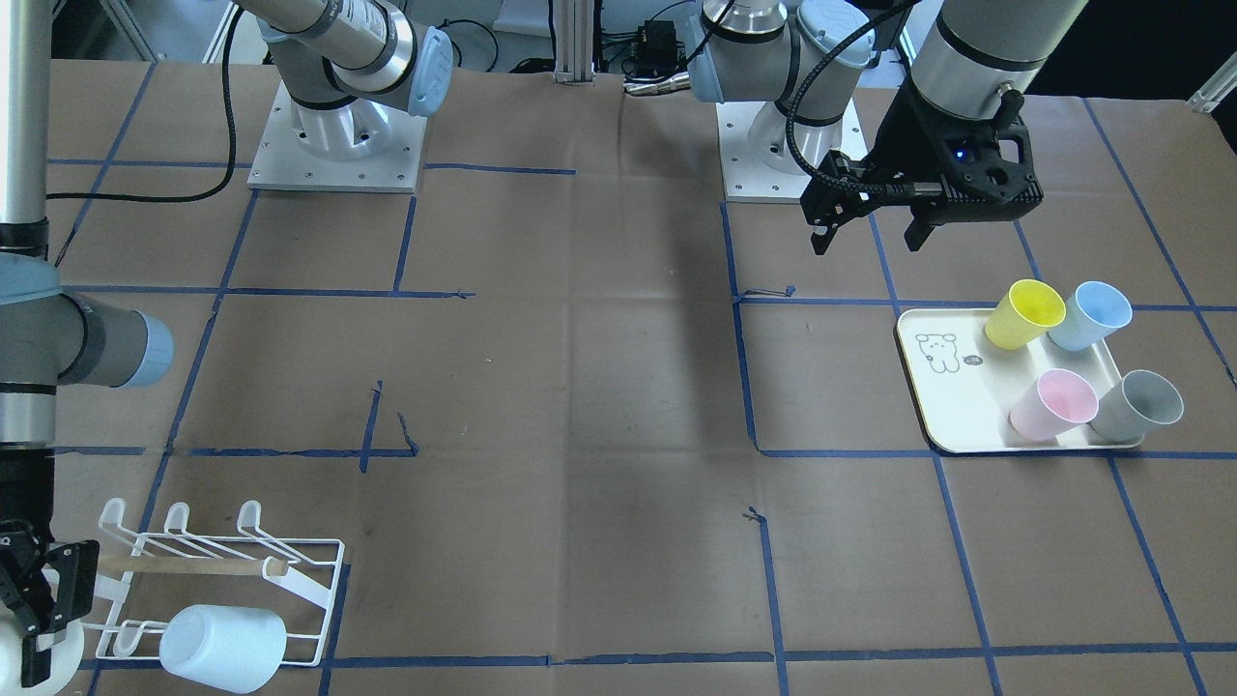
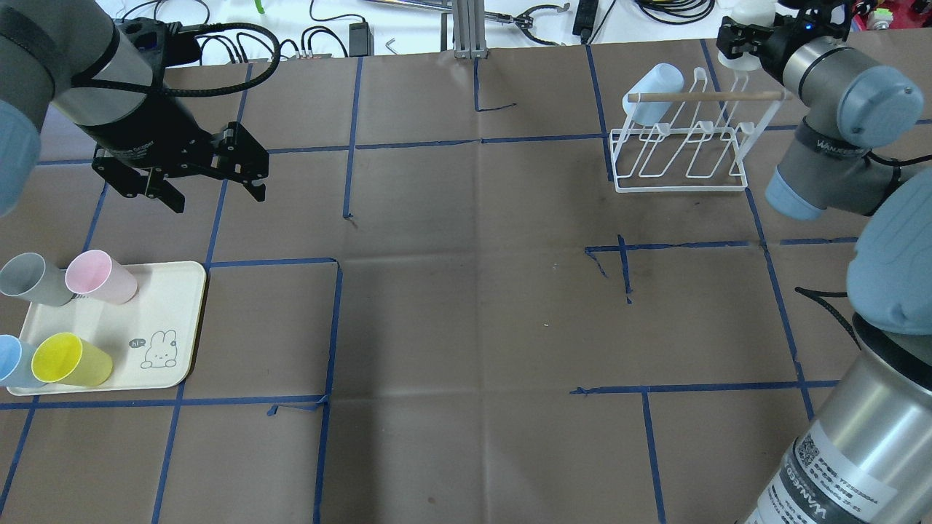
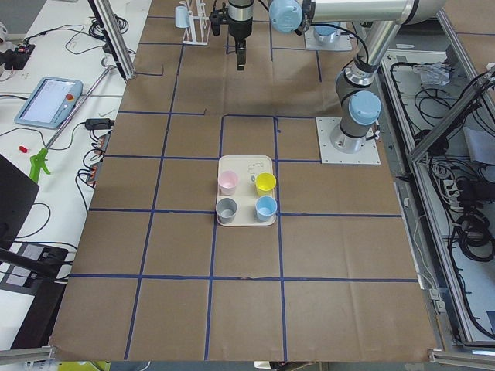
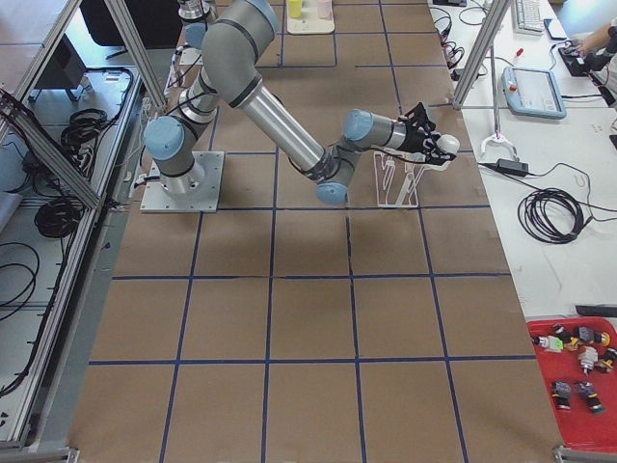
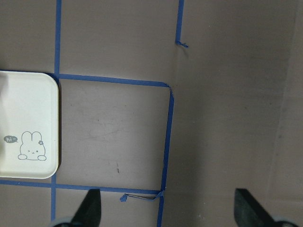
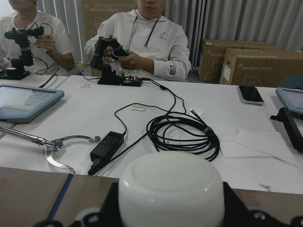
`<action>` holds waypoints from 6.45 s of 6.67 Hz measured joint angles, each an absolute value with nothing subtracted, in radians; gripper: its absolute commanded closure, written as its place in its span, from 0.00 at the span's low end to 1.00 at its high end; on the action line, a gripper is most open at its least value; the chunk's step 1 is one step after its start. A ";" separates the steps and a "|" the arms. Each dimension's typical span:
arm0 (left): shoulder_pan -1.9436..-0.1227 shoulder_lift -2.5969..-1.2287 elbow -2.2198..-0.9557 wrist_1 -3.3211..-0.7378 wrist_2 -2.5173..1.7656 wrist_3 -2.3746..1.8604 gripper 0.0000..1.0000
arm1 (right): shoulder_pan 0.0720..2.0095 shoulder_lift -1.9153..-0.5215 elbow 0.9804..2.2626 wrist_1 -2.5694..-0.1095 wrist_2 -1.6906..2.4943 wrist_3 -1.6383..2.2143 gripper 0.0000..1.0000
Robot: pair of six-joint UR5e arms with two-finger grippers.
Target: Transfer IKEA cup to right arm and place on rack
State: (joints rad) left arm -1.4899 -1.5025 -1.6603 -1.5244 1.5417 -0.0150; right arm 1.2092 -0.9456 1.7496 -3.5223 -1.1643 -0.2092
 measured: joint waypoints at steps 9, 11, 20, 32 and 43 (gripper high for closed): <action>-1.536 -1.513 -1.661 -1.450 1.577 -0.018 0.00 | 1.217 -1.126 1.788 -3.244 -1.199 -0.194 0.00; -1.536 -1.513 -1.661 -1.446 1.577 -0.015 0.00 | 1.232 -1.238 1.786 -2.983 -1.200 -0.195 0.00; -1.536 -1.515 -1.670 -1.417 1.576 -0.017 0.00 | 1.485 -1.504 1.508 -1.638 -1.487 -0.140 0.00; -1.538 -1.510 -1.681 -1.418 1.576 -0.030 0.00 | 1.634 -1.599 1.619 -1.627 -1.598 0.061 0.01; -1.539 -1.504 -1.663 -1.519 1.565 0.051 0.00 | 1.638 -1.605 1.621 -1.699 -1.578 0.050 0.00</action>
State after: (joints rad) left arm -1.5386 -1.5045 -1.6628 -1.5189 1.5652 0.0510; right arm 1.6383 -1.6052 1.6211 -1.6988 -1.5784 0.0496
